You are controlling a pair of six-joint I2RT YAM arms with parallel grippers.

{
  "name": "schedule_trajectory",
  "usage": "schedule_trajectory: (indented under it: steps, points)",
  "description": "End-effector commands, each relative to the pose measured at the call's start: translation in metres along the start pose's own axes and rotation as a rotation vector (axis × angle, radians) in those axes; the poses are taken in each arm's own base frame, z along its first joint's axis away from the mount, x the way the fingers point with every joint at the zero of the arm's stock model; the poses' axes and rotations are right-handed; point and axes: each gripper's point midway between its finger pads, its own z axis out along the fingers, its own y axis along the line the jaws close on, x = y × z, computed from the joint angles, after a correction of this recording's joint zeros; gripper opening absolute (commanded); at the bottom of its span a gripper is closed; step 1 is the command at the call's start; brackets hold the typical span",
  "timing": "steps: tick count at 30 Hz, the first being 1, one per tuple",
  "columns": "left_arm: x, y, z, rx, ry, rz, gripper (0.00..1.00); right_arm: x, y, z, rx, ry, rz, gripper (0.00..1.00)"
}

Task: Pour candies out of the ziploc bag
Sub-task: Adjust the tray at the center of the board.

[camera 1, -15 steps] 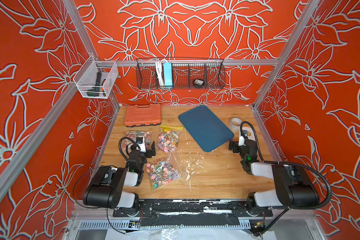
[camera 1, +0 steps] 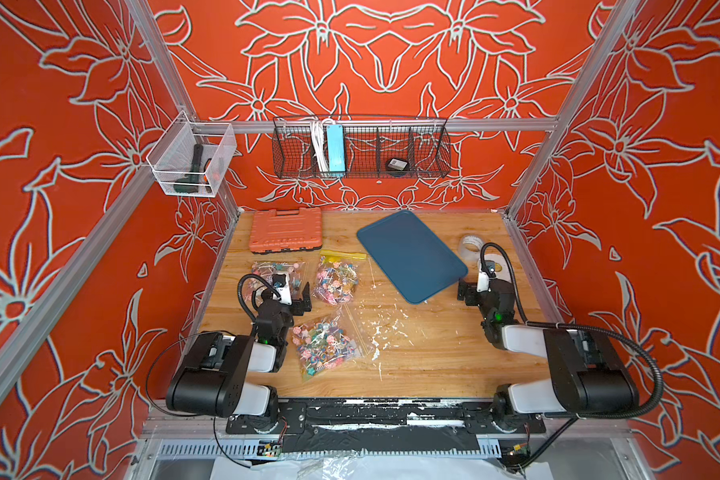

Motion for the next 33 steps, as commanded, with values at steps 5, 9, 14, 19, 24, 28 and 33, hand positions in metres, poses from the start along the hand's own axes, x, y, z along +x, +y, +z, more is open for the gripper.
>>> schedule_trajectory:
  steps: [5,9,14,19,24,28,33]
  points:
    - [-0.005,-0.001,0.000,0.007,-0.020,0.000,0.98,-0.003,0.001,0.000,-0.002,-0.006,0.010,0.98]
    - [-0.005,-0.001,0.000,0.006,-0.019,0.000,0.98,-0.003,0.001,0.000,-0.001,-0.007,0.011,0.98]
    - [-0.005,-0.001,0.000,0.007,-0.018,0.000,0.98,-0.003,0.001,-0.001,-0.002,-0.009,0.011,0.90]
    - [-0.012,-0.001,0.000,0.005,-0.030,0.000,0.96,-0.031,-0.031,-0.016,0.180,0.069,0.074,0.85]
    - [-0.053,0.024,-0.002,-0.151,-0.038,-0.116,0.87,-0.088,-0.048,-0.045,0.263,0.094,0.224,0.81]
    - [-0.095,0.025,-0.010,-0.155,-0.117,-0.342,0.89,-0.099,-0.040,-0.066,0.237,0.272,0.302,0.79]
    - [-0.129,-0.020,0.013,-0.028,0.040,-0.375,0.89,-0.081,0.001,-0.084,0.043,0.510,0.397,0.71]
